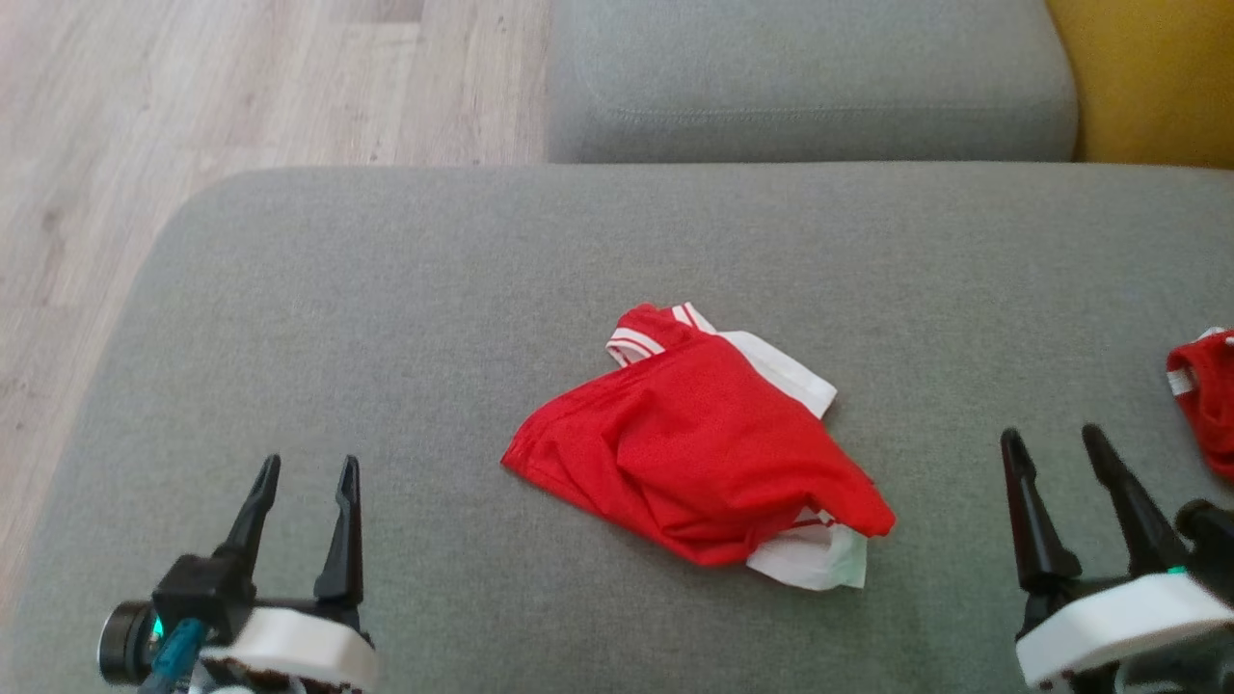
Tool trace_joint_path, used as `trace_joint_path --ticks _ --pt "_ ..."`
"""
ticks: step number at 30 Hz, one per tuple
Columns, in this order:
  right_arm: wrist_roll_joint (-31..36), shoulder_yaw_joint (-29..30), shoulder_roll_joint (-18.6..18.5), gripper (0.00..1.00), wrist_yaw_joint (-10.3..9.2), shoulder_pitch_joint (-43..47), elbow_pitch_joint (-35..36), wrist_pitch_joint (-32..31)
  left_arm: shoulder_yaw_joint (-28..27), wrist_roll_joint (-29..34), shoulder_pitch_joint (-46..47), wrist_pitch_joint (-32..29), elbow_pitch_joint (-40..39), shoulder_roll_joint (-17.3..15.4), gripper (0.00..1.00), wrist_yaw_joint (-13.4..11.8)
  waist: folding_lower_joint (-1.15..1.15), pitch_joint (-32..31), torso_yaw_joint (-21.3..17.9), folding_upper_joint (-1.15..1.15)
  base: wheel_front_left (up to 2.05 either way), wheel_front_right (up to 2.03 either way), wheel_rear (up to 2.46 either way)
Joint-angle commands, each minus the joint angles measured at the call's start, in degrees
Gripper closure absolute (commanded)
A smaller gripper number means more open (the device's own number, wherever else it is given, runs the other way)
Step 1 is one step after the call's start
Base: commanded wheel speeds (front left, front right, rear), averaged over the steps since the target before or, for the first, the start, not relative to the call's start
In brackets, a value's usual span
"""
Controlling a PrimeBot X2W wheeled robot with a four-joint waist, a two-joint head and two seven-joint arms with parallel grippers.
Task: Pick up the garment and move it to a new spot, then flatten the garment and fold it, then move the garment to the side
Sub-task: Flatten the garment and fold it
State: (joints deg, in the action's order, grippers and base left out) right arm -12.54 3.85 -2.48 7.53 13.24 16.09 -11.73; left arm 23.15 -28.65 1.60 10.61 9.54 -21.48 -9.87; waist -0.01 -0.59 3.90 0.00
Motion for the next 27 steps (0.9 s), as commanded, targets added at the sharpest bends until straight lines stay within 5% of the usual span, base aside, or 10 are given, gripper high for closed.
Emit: trace_joint_path --ticks 1,20,27 --pt "0.0 -1.5 -0.4 0.0 -0.04 -1.1 2.4 -0.5 -2.0 0.3 1.9 -0.3 -2.3 -2.1 0.0 -0.6 0.01 -0.3 -0.2 0.0 0.0 0.0 0.0" --pt "0.1 -1.3 -0.4 0.0 -0.04 -1.1 2.8 -1.9 -1.7 0.3 0.9 -1.2 -4.7 -2.6 0.0 -2.6 0.01 0.0 -0.2 0.0 0.0 0.0 0.0" --pt "1.3 -0.9 -0.4 0.0 -0.04 -3.1 -2.6 -3.8 -1.4 0.4 2.4 -1.0 -5.3 -2.2 0.0 -2.7 0.01 2.2 1.0 0.0 0.0 0.0 0.0"
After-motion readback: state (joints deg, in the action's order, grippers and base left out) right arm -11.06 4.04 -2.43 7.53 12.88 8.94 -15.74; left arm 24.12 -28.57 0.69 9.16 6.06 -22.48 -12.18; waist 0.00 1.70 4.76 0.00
